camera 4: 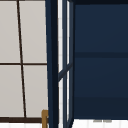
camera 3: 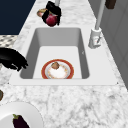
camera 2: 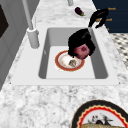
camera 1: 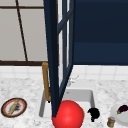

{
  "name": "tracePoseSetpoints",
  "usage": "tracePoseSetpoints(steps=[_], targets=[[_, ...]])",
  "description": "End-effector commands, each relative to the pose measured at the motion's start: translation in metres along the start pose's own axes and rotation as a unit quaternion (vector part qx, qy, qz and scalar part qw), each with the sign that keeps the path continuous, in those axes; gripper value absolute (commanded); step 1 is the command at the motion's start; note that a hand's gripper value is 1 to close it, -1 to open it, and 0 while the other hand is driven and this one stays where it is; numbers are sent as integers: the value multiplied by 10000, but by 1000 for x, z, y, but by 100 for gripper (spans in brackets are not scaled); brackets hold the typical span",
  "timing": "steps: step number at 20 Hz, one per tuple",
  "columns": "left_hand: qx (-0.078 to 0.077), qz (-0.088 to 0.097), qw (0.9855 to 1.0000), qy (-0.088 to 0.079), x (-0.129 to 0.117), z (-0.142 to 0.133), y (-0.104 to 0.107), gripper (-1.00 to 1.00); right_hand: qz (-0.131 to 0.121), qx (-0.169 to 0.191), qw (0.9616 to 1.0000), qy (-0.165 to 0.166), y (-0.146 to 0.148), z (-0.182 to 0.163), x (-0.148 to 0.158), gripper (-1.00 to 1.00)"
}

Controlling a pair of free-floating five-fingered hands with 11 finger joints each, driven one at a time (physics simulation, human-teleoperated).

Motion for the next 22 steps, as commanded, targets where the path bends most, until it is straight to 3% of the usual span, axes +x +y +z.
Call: tracePoseSetpoints(steps=[1, 8, 14, 22], targets=[[20, 84, 10000, -2, 18, 26, 16, 100, 0, 0, 10000, 0, 0, 0, 0, 0], [9, 86, 10000, -5, 53, 73, 48, 100, 0, 0, 10000, 0, 0, 0, 0, 0], [8, 110, 9999, 24, 84, 109, 62, 100, 0, 0, 10000, 0, 0, 0, 0, 0], [110, 35, 9999, 43, 124, 162, 46, 100, 0, 0, 10000, 0, 0, 0, 0, 0]])
